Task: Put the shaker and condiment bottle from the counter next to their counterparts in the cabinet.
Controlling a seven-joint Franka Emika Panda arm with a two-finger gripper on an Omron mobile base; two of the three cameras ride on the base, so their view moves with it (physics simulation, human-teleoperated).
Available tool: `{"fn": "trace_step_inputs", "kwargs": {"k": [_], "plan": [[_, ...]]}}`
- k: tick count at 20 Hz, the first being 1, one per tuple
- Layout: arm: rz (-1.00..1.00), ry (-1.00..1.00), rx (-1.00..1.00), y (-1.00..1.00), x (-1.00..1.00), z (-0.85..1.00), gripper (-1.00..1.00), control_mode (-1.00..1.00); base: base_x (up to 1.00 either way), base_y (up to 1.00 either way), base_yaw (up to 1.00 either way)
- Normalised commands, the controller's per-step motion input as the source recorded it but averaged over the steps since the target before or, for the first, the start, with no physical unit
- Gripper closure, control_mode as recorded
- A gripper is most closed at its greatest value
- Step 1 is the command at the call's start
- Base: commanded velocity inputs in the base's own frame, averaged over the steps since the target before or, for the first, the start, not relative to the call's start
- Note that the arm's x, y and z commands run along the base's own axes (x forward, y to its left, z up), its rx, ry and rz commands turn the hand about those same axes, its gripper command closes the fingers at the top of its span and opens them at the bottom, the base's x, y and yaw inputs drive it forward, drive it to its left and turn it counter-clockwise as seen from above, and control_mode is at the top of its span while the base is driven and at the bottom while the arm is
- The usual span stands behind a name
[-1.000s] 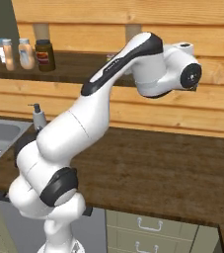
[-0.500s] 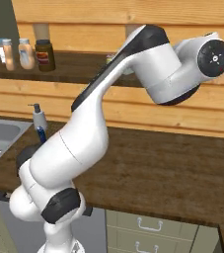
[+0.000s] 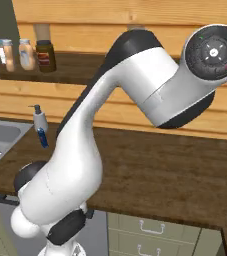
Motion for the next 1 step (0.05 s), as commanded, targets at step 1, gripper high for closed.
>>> {"fn": "trace_step_inputs", "kwargs": {"k": [1], "plan": [[-0.41, 0.0, 0.0, -0.33, -1.0, 0.0, -1.0, -1.0, 0.0, 0.0, 0.0]]}}
